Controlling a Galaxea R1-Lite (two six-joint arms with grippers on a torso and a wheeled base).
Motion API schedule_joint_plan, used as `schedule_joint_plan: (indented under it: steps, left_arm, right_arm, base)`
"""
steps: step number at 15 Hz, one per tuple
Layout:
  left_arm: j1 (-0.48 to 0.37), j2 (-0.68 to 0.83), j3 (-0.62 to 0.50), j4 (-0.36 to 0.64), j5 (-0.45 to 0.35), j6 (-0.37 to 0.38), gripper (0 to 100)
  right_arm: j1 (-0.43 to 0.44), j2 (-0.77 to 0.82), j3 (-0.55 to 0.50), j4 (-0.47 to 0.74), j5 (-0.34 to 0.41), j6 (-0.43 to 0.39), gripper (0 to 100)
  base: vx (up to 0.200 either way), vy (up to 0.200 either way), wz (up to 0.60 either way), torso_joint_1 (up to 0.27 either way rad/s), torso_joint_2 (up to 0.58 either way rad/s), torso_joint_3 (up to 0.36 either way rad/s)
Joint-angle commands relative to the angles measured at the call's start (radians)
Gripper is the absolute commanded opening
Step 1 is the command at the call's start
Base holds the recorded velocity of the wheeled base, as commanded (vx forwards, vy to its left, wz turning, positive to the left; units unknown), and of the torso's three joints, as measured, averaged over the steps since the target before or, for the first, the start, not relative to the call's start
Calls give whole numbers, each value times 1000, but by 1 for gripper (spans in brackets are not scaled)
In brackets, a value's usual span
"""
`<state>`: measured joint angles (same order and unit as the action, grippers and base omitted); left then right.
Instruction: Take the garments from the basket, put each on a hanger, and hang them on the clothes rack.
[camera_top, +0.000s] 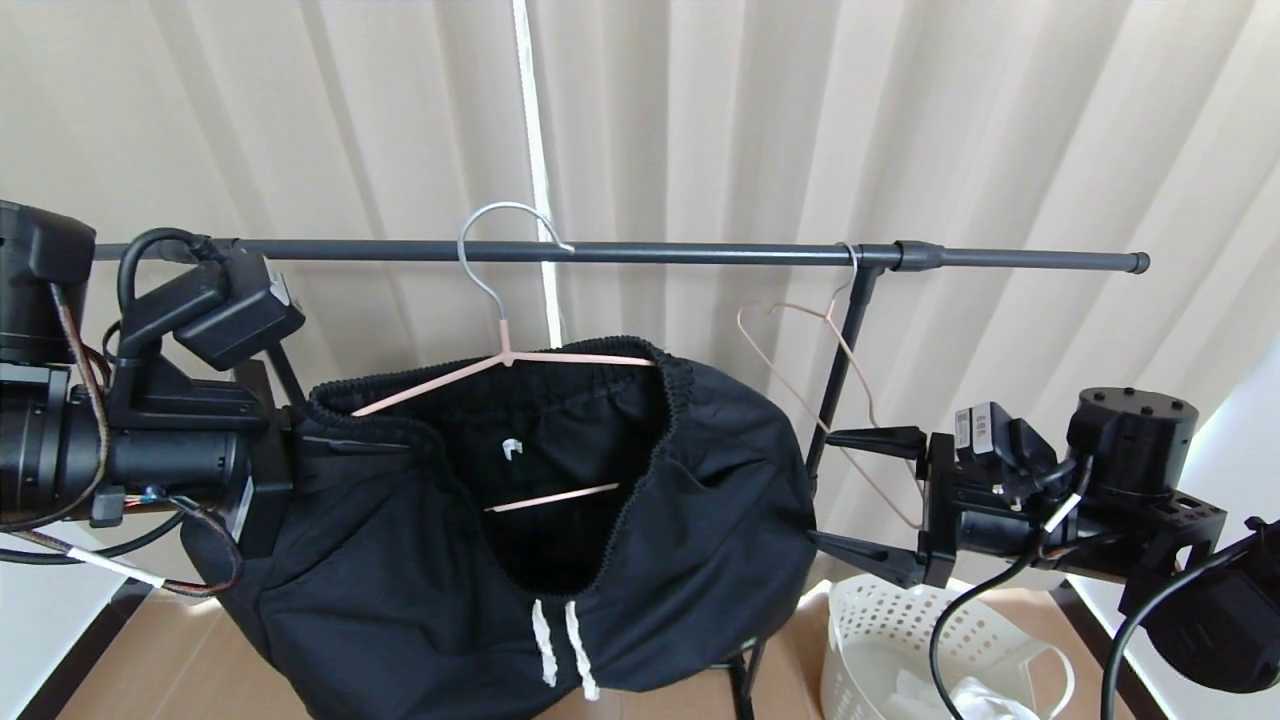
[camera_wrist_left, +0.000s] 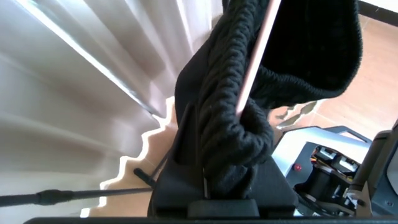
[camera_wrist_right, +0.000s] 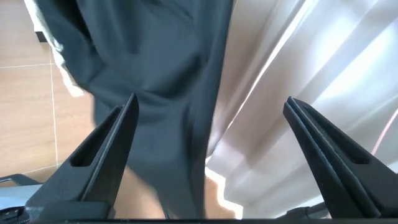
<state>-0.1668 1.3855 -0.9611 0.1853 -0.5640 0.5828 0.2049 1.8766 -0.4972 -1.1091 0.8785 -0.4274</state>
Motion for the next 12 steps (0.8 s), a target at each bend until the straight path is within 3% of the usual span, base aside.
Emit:
schedule_joint_plan:
  steps: [1,4,7,12]
  left_arm:
    - [16,41,1,0,7,0,0]
    - [35,72,-1,-1,50,-12,0]
    - [35,104,5,-73,99,-70,0]
    - [-3,193,4,-227,245,-282,0]
  right_arm:
    - [1,-13,0,0,0,-1,100]
    - [2,-7,0,0,-1,-2,100]
    - [4,-4,0,0,-1,-2,100]
    - [7,-2,0,2,-3,-2,100]
  base:
    - [0,0,0,0,0,0]
    - [0,0,0,0,0,0]
    - [0,0,0,0,0,0]
    - [0,0,0,0,0,0]
